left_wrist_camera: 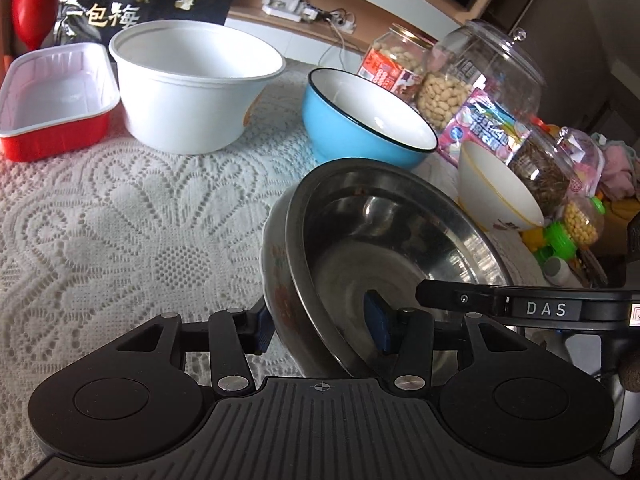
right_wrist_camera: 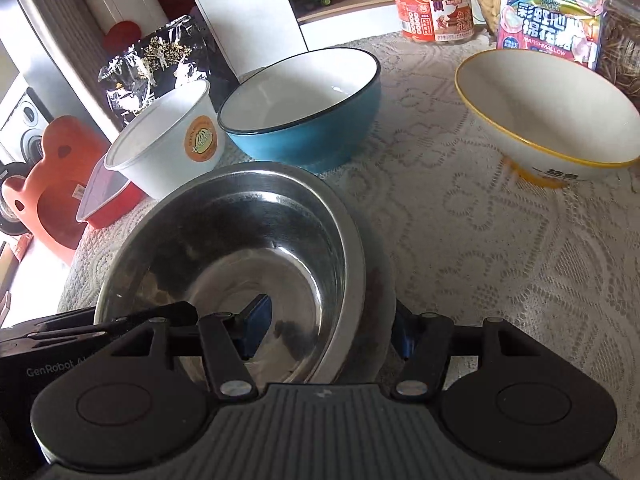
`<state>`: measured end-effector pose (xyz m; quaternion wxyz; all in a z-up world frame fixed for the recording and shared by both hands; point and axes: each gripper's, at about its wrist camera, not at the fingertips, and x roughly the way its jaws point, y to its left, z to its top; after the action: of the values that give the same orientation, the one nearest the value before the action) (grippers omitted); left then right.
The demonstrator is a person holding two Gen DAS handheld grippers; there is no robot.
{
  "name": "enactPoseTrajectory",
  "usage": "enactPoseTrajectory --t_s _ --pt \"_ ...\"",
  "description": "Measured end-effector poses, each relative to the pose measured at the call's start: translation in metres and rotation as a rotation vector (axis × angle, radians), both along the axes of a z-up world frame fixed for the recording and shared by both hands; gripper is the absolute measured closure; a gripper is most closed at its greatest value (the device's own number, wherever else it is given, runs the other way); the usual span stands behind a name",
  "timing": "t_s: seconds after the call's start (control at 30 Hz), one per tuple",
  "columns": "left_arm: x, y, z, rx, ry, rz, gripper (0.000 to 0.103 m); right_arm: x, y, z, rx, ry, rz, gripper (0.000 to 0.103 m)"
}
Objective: Organize plates and bowls
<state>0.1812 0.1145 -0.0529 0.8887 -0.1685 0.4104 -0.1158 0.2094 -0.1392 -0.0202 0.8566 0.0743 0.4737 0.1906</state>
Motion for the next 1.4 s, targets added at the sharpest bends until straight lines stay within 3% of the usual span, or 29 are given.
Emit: enactPoseTrajectory --t_s 0.6,0.8,0.93,1.07,1.23,1.4 --pt "-0.004 0.007 0.002 0.005 -0.023 0.022 0.062 -0.005 0.018 -0.006 -0.055 -0.038 0.075 0.019" --pt "-0.004 0.009 0.004 0.001 -0.036 0.036 0.065 0.001 0.021 -0.008 -0.026 0.016 0.135 0.0" --pt "-0.004 0.007 0.003 0.014 -0.033 0.03 0.065 -0.004 0.03 -0.009 -0.086 -0.006 0.168 0.0" --pt "-0.004 0.007 0.002 0.012 -0.027 0.028 0.065 -0.009 0.026 -0.008 -0.101 -0.049 0.138 0.014" --pt "-0.001 0.0 0.001 0.035 0.0 0.03 0.062 0.0 0.0 -0.004 -0.019 -0.034 0.088 0.044" --pt "0.006 0.002 0.002 0.007 0.037 0.056 0.061 0.002 -0.01 -0.003 -0.012 -0.04 0.126 0.055"
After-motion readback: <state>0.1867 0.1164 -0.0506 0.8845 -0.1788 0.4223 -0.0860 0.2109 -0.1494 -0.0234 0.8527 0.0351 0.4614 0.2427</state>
